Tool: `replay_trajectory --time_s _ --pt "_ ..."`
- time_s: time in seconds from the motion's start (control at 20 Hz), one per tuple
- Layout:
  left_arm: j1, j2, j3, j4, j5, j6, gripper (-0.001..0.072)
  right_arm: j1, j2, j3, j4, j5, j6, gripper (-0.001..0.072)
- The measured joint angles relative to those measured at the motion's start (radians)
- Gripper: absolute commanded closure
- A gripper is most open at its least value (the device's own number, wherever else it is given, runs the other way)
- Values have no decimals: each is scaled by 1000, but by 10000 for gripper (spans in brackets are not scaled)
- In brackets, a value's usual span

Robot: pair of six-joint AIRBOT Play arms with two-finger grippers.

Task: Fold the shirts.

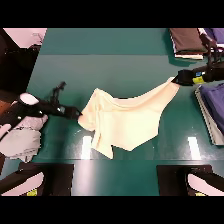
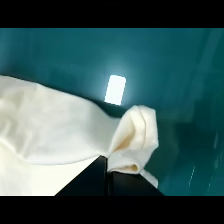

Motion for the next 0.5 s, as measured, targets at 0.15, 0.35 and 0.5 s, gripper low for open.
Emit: replay_trajectory --time_s 0.15,0.35,0.5 --pt "43 92 214 121 -13 -41 681 0 0 133 -4 13 1 697" --pt "101 211 573 280 -19 -66 681 0 0 355 -6 28 2 697" --pt "119 262 817 352 -27 -72 680 0 0 519 -21 48 2 697"
